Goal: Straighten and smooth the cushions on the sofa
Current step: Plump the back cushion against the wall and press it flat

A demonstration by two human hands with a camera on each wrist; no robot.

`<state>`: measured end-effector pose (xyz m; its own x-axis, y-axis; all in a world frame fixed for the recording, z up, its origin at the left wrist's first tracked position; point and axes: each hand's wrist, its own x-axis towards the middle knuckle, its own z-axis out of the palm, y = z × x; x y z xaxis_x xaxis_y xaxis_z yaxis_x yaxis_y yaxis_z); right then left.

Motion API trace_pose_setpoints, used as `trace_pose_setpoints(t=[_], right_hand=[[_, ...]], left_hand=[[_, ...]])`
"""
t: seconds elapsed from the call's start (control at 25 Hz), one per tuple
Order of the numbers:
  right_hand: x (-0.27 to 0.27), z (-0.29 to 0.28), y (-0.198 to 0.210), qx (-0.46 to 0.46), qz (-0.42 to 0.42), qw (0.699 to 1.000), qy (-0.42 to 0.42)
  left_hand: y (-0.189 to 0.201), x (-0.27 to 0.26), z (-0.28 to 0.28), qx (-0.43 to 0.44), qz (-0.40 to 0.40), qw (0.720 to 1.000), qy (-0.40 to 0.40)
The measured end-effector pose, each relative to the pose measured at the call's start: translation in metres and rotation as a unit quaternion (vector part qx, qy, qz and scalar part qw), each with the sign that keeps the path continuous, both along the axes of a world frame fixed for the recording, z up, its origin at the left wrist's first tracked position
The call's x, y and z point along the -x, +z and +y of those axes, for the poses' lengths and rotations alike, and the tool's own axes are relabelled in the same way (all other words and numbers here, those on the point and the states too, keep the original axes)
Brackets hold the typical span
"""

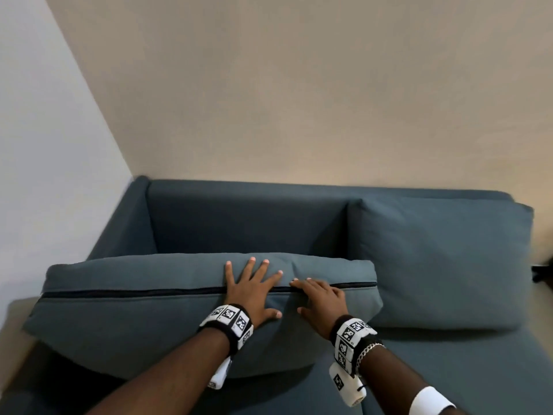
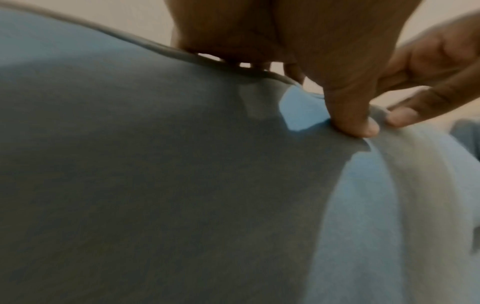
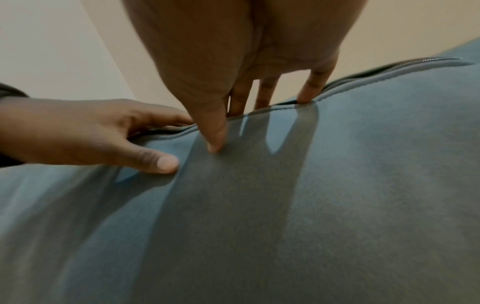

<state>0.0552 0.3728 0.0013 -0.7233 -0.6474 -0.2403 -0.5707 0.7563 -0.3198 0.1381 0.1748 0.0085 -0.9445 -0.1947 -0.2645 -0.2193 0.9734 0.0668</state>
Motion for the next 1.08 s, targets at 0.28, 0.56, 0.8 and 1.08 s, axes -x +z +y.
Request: trace_pose_setpoints(t=[0.28, 0.56, 0.8, 1.08], right_hand=[[0.064, 0.116, -0.047, 0.075, -0.076, 0.950, -0.293], [0.092, 0.139, -0.069, 0.432, -0.236, 0.788, -0.369], [0.141, 0.090, 0.071, 0.589, -0.046, 0.753, -0.288], [0.091, 0.034, 0.273, 0.641, 0.147, 0.746, -0.106]], left_hand=[[-0.024, 0.046, 0.060, -0.054, 0.124, 0.990, 0.051], [0.004, 0.043, 0.046, -0.119, 0.282, 0.948, 0.083], [0.085, 0.072, -0.001, -0.240, 0.440, 0.861, 0.091], [0.165, 0.020, -0.020, -0.344, 0.567, 0.740, 0.111]])
